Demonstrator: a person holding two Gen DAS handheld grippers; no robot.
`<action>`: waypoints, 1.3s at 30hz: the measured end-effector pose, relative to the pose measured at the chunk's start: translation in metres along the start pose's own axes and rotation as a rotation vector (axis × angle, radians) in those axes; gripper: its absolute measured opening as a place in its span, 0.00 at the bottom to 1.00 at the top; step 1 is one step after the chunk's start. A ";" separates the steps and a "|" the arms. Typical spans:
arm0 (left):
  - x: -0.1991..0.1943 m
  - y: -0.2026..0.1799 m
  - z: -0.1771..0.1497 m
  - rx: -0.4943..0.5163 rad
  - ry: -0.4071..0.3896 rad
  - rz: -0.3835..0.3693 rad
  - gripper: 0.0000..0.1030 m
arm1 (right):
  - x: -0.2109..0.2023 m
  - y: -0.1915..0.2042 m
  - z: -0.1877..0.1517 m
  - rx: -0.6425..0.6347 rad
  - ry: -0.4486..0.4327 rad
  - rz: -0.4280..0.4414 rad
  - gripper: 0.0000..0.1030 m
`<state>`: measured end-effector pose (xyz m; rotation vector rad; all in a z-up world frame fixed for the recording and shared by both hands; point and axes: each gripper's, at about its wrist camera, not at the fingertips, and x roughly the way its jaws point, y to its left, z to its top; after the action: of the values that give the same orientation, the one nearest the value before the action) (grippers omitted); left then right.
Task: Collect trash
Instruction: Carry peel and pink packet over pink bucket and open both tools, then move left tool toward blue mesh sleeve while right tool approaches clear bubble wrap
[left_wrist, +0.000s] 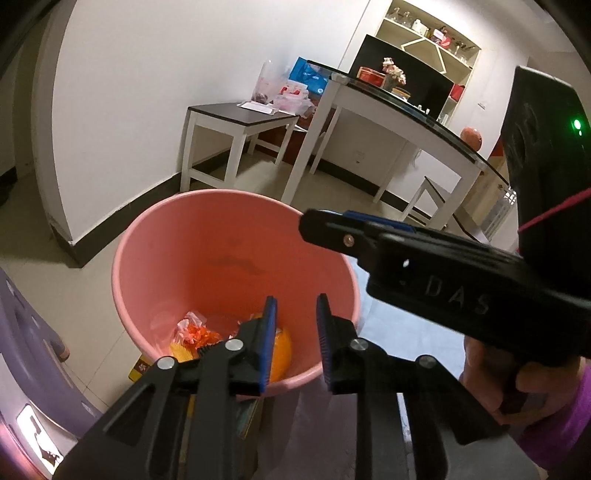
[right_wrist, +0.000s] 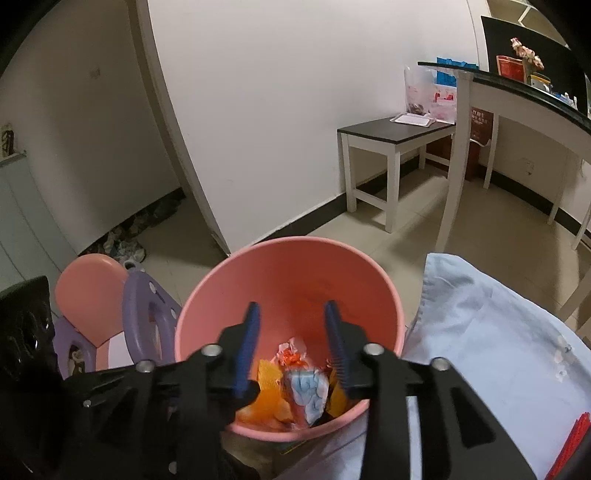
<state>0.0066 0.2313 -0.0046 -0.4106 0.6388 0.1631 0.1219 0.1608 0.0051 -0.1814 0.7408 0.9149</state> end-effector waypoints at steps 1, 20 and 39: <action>-0.001 -0.001 0.000 0.005 -0.001 0.003 0.21 | -0.003 0.001 0.000 -0.004 -0.004 0.002 0.38; -0.031 -0.041 -0.009 0.058 -0.047 0.001 0.21 | -0.120 -0.020 -0.047 0.012 -0.100 -0.042 0.44; -0.015 -0.142 -0.038 0.231 0.046 -0.140 0.21 | -0.261 -0.151 -0.176 0.198 -0.026 -0.310 0.51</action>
<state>0.0130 0.0866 0.0225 -0.2351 0.6635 -0.0533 0.0492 -0.1806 0.0206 -0.1058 0.7502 0.5452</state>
